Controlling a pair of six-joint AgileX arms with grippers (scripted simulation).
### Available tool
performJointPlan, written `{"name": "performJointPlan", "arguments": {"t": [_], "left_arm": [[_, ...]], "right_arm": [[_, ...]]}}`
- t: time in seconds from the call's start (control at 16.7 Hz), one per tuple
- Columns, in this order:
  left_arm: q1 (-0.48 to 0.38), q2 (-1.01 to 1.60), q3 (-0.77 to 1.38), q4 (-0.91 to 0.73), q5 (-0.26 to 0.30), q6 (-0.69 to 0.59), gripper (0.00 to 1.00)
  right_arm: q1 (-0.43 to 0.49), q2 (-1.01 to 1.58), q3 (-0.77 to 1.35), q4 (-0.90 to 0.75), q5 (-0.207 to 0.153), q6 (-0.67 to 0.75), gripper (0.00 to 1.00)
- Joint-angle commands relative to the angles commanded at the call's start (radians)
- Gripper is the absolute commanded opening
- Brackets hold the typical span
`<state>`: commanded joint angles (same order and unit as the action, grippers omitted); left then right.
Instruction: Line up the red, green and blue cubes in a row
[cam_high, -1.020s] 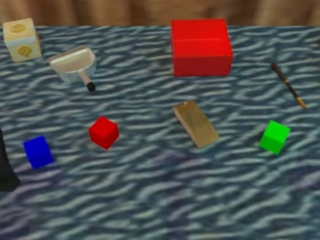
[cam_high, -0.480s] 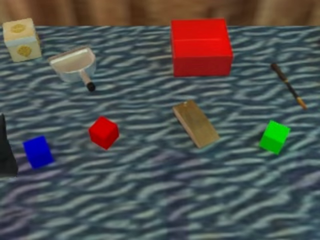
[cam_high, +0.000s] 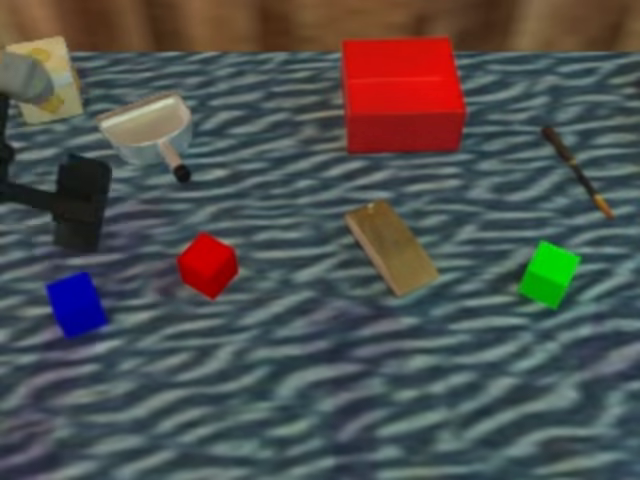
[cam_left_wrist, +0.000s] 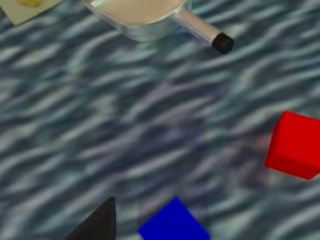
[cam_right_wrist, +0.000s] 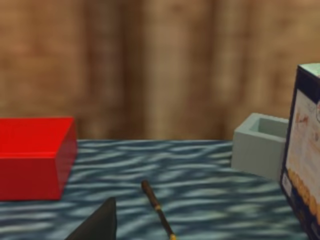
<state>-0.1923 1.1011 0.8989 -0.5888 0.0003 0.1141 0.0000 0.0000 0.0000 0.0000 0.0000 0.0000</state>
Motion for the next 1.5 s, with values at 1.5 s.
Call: {"name": "performJointPlan", "arguments": {"t": [1.5], "left_arm": [[-0.176, 1.141, 0.733, -0.368, 0.003, 0.109, 1.0]], "right_arm": [[0.0, 0.0, 0.0, 0.0, 0.0, 0.0, 1.0]]}}
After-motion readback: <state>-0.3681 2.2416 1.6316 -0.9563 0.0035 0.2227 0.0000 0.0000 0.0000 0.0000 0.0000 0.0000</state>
